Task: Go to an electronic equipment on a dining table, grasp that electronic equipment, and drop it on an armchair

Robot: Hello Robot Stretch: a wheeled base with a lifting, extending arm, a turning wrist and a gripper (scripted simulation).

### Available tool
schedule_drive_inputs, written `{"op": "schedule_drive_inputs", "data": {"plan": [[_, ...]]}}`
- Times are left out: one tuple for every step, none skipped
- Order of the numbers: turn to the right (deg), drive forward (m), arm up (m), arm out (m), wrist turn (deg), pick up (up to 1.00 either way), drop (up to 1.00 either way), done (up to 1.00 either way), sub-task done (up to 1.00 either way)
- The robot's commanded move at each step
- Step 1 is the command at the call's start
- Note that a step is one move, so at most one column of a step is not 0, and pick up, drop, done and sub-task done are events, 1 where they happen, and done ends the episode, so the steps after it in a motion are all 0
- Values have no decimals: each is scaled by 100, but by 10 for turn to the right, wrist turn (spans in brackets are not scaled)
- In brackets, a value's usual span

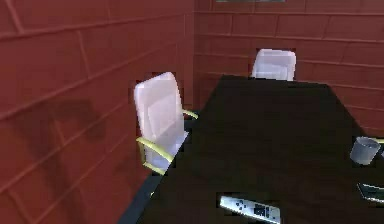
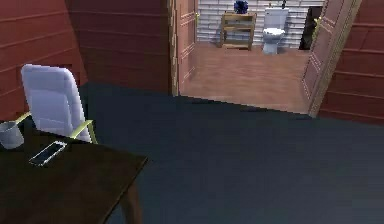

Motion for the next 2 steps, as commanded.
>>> {"op": "schedule_drive_inputs", "data": {"plan": [[450, 0, 0, 0, 0, 0, 0, 0, 0], [90, 0, 0, 0, 0, 0, 0, 0, 0]]}}
